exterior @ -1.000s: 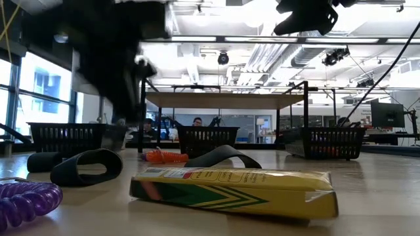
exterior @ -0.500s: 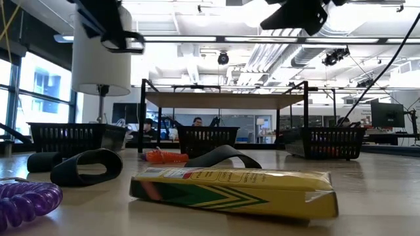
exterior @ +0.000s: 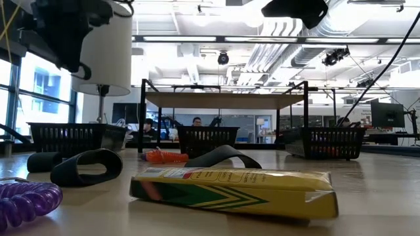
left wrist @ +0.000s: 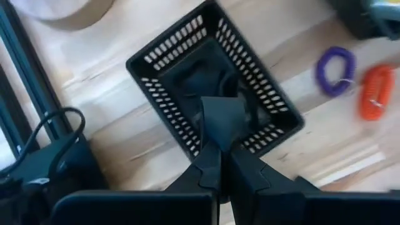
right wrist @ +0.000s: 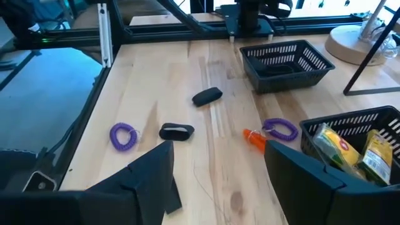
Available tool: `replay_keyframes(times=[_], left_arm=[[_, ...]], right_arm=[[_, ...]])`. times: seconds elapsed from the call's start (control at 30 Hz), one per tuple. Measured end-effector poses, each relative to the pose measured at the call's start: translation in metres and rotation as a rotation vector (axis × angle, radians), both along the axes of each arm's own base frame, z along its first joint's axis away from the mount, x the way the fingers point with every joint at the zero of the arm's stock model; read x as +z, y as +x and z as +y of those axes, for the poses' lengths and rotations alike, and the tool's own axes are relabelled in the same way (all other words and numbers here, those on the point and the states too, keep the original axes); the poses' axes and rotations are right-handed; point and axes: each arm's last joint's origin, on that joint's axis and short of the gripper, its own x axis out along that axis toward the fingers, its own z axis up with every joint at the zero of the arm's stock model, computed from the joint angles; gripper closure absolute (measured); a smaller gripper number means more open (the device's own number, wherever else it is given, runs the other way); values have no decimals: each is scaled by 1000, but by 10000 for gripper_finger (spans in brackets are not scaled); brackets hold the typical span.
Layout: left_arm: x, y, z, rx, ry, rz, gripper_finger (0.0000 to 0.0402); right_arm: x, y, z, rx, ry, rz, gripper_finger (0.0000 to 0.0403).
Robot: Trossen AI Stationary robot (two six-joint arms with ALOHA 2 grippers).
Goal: Pick & Place Office Desk Supplies
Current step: Put the black rubber band into the left black bin
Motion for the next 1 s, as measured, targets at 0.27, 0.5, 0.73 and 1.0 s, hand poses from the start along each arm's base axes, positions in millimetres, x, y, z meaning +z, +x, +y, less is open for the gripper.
replay_keyframes(times=[0.27, 0.5, 0.73, 1.0], left_arm=[[-27, 4, 22, -18, -61, 66, 398], [-52, 10, 47, -45, -135, 27, 398], [-78, 9, 65, -44, -187, 20, 398], [-84, 16, 73, -98, -208, -71, 398]], right_arm=[[0, -5, 9, 33, 0, 0, 165], [0, -8, 13, 50, 6, -6, 165], [1, -7, 13, 49, 7, -10, 165], [1, -7, 13, 50, 6, -9, 165]])
